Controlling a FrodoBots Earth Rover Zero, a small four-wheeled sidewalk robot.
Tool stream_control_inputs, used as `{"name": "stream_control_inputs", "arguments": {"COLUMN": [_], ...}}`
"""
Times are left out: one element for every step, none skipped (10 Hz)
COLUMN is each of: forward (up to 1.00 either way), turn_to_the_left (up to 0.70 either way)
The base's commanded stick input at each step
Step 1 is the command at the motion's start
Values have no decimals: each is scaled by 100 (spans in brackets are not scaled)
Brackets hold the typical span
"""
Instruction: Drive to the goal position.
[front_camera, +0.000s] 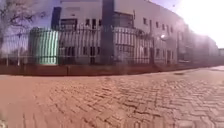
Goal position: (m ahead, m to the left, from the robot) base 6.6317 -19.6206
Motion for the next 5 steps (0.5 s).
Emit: {"name": "stream_control_inputs", "arguments": {"forward": [-100, -100, 0, 0, 0], "turn_to_the_left": [8, 2, 0, 0, 0]}}
